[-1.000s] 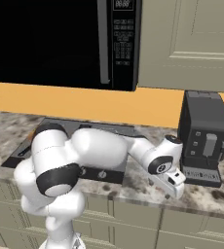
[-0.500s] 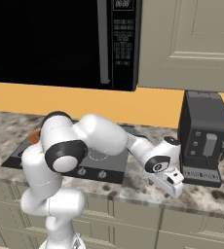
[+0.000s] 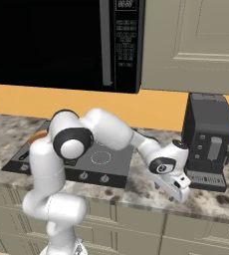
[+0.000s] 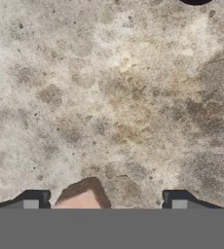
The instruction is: Pick up the sugar cube(s) and place them in the saucepan with hot chocolate.
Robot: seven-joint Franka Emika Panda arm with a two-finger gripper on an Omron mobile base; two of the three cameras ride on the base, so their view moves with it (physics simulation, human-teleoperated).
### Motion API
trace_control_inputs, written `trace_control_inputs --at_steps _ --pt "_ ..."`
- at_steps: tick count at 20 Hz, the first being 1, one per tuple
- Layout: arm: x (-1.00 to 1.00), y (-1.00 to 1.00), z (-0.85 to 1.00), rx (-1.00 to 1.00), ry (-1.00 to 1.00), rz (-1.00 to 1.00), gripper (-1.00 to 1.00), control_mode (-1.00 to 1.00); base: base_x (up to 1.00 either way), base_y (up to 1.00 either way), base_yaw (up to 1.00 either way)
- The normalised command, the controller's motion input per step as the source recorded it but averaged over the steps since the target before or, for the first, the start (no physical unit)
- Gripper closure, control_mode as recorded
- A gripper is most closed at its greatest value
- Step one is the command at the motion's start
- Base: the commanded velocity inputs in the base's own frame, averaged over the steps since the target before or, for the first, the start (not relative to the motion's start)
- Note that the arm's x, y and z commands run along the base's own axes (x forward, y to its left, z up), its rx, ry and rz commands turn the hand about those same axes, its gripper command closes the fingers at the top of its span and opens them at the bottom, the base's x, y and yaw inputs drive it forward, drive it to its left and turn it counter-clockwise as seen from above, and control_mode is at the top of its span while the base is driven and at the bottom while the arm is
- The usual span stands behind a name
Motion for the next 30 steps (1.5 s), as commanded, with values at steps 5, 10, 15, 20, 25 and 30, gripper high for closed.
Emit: trace_control_inputs --at_steps 5,10,15,20,25,30 --pt "0.08 0.00 -0.14 0.00 0.00 0.00 -1.00 -1.00 0.00 0.00 0.00" --pt "0.00 0.00 -0.10 0.00 0.00 0.00 -1.00 -1.00 0.00 0.00 0.00" --pt "0.00 0.05 -0.12 0.00 0.00 0.02 -1.00 -1.00 0.00 0.00 0.00" --pt "0.00 0.12 -0.05 0.00 0.00 0.06 -1.00 -1.00 0.00 0.00 0.00" --pt "0.00 0.16 0.00 0.00 0.00 0.07 -1.00 -1.00 0.00 0.00 0.00" --pt "0.00 0.10 0.00 0.00 0.00 0.06 -1.00 -1.00 0.00 0.00 0.00"
